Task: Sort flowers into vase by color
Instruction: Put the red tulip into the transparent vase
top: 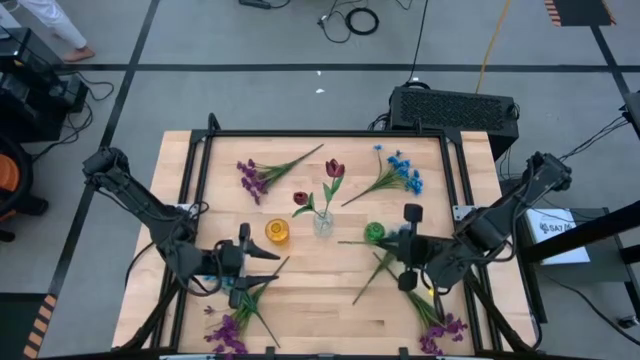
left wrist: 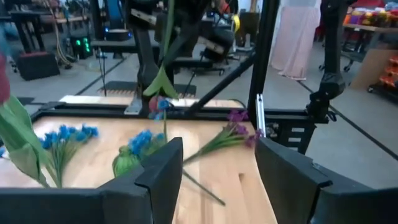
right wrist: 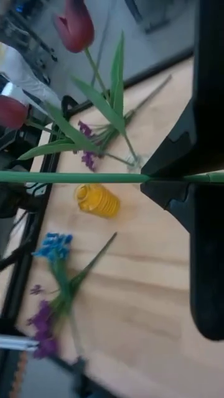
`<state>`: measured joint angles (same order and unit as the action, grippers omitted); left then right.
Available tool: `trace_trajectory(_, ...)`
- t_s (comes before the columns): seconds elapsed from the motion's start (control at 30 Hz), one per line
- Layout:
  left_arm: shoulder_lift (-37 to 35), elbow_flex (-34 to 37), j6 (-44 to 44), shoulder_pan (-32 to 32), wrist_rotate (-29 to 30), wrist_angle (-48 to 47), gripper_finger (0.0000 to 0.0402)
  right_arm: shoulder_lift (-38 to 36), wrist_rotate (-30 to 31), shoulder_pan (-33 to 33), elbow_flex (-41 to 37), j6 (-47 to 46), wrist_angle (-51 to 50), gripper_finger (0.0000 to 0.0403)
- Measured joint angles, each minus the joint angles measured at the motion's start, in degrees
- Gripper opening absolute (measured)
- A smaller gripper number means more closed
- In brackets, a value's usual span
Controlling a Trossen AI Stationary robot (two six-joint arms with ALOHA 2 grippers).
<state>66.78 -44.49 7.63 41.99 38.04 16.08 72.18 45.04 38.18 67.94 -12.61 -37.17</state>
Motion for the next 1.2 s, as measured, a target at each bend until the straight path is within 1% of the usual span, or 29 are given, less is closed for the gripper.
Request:
trace_trajectory(0.13, 0.0, 0.0, -0.9, 0.0, 0.1, 1.0, 0.0207, 0.2, 0.1, -0.2, 0.0, 8.9, 0.2, 0.0)
trace_trajectory(0.43, 0.0, 0.0, -1.1, 0.0, 0.2, 1.0, 0.0207, 1.0, 2.0, 0.3, 0.1, 22.9, 0.7, 0.0)
trace_trajectory(0.53, 0.0, 0.0, -1.1, 0.0, 0.2, 1.0, 0.0207, 2.1, 4.2, 1.0, 0.1, 24.1, 2.6, 0.0)
trace_trajectory(0.63, 0.0, 0.0, -2.2, 0.0, 0.2, 1.3, 0.0207, 3.9, 4.8, 1.0, 0.2, 24.9, 3.4, 0.0)
trace_trajectory(0.67, 0.0, 0.0, -3.0, 0.0, 0.2, 1.7, 0.0207, 4.8, 5.7, 1.0, 0.2, 25.8, 3.4, 0.0)
trace_trajectory(0.73, 0.0, 0.0, -5.2, -0.1, 0.2, 3.8, 0.0207, 6.6, 9.5, 1.0, 0.2, 29.8, 3.6, 0.0)
trace_trajectory(0.87, 0.0, -0.5, -9.1, -1.0, 0.2, 8.6, 0.0207, 10.5, 20.3, 1.3, 0.1, 42.6, 4.7, 0.0)
trace_trajectory(0.93, 0.1, -2.0, -10.7, -1.5, 0.2, 8.9, 0.0207, 11.9, 26.4, 1.3, 0.1, 49.6, 7.9, 0.0)
trace_trajectory(0.97, 0.1, -2.9, -11.2, -1.7, 0.2, 8.7, 0.0207, 12.4, 28.5, 1.3, 0.1, 52.7, 9.8, 0.0)
trace_trajectory(1.0, 0.3, -3.7, -11.2, -2.1, 0.2, 8.5, 0.0207, 12.8, 29.6, 1.3, 0.1, 55.6, 11.9, 0.0)
trace_trajectory(1.07, 1.2, -5.9, -11.2, -2.9, 0.0, 6.1, 0.0207, 13.2, 29.4, 1.2, 0.4, 60.5, 15.2, 0.0)
trace_trajectory(1.13, 2.4, -8.6, -10.7, -3.5, -1.2, 1.8, 0.0207, 13.7, 29.0, 1.2, 1.6, 62.6, 15.6, 0.0)
trace_trajectory(1.2, 4.0, -12.0, -8.3, -3.7, -1.9, -2.8, 0.0207, 14.1, 29.0, 1.1, 2.4, 63.8, 15.8, 0.0)
